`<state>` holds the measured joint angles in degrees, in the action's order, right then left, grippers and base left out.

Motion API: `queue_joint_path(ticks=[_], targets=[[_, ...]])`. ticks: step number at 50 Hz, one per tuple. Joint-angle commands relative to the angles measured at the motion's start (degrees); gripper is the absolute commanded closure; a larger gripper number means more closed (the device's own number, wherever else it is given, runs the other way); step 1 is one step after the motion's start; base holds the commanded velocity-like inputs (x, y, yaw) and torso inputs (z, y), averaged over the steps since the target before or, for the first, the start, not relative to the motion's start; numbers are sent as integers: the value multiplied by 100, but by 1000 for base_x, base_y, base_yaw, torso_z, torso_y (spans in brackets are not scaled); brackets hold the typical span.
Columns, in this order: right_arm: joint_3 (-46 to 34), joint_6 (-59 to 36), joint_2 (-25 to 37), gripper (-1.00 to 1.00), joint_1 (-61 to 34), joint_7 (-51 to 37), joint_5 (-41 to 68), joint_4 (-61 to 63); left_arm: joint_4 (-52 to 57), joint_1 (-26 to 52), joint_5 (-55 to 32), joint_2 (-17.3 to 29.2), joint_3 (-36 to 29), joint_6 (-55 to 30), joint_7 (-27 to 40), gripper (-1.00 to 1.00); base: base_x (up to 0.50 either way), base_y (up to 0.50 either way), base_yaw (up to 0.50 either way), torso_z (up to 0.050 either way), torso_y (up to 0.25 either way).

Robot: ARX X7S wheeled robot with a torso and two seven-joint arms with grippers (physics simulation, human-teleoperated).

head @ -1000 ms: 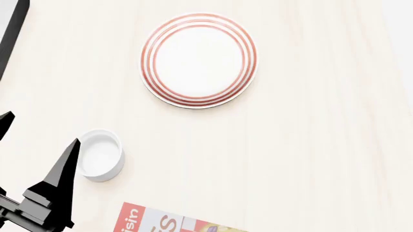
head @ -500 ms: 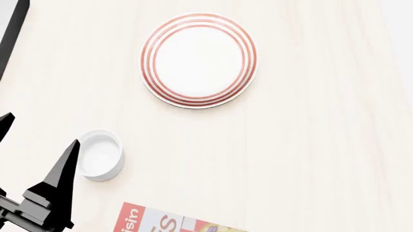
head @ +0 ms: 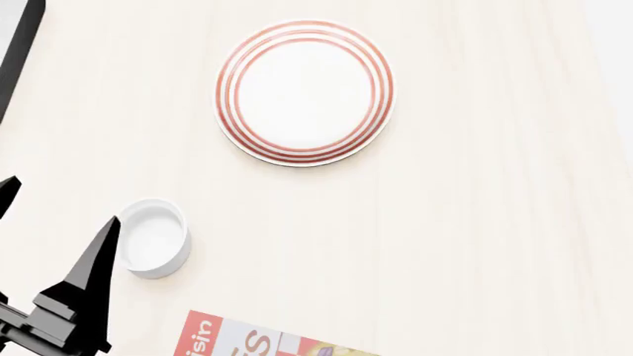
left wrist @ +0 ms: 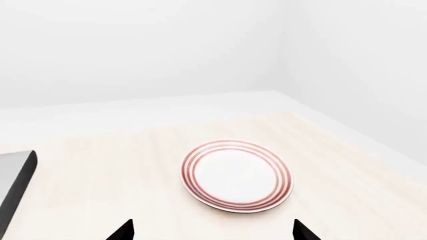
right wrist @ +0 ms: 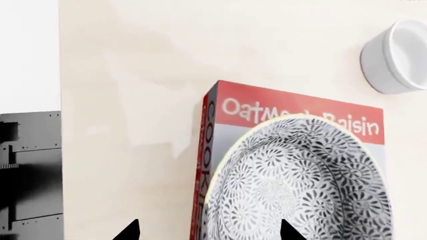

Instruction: Pick the akita bowl on the cookies box and place it on the plate.

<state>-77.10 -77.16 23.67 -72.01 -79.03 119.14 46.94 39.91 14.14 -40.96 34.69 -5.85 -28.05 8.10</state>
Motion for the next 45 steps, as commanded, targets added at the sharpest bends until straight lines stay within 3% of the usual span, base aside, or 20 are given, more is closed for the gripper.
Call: queue_joint_path(ticks=[1, 2, 3, 24, 45], targets=[[-102, -76, -65, -100, 1, 124, -167, -59, -16, -39, -9, 18, 15, 38, -5, -100, 0, 0, 0, 0, 0], [-112, -74, -66, -100, -7, 124, -168, -56, -20, -44, 0, 17, 12, 46, -8, -100, 0, 0, 0, 0, 0], [-100, -80, -69, 100, -7, 131, -205, -51, -28, -52, 17, 13, 2, 59, -13, -100, 0, 0, 0, 0, 0], [-409, -102, 44, 100, -283, -40, -221, 7, -45, -45, 5, 28, -22, 70, -1, -100, 0, 0, 0, 0, 0], [-1025, 340, 483, 100, -1942, -798, 993, 401, -21, 9, -2, 47, -104, 25, 20, -100, 0, 0, 0, 0, 0]])
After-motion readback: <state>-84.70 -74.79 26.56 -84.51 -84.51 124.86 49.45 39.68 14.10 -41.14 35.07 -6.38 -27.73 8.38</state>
